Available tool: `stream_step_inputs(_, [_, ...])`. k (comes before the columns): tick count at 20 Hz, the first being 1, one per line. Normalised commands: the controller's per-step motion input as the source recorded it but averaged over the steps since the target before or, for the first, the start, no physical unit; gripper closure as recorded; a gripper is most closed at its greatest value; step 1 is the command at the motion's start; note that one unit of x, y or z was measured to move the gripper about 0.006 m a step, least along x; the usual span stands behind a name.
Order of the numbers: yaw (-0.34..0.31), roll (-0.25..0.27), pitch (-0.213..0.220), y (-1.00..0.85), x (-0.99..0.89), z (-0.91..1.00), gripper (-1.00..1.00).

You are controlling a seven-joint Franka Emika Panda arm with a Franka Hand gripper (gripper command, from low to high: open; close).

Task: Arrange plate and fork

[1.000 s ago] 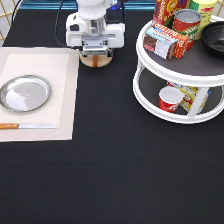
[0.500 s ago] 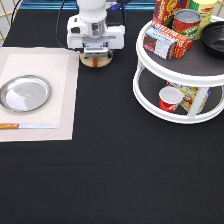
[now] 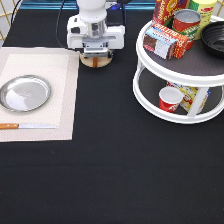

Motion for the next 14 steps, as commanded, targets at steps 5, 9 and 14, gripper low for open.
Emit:
stream_step_inputs(5, [0.0, 0.001, 0.0, -0.01, -0.03, -0.02, 1.0])
stream_step_inputs(9, [0.0, 0.019, -0.003, -0.08, -0.04, 0.04, 1.0])
stream_step_inputs(14, [0.0, 0.008, -0.015, -0.08, -0.06, 0.0, 1.0])
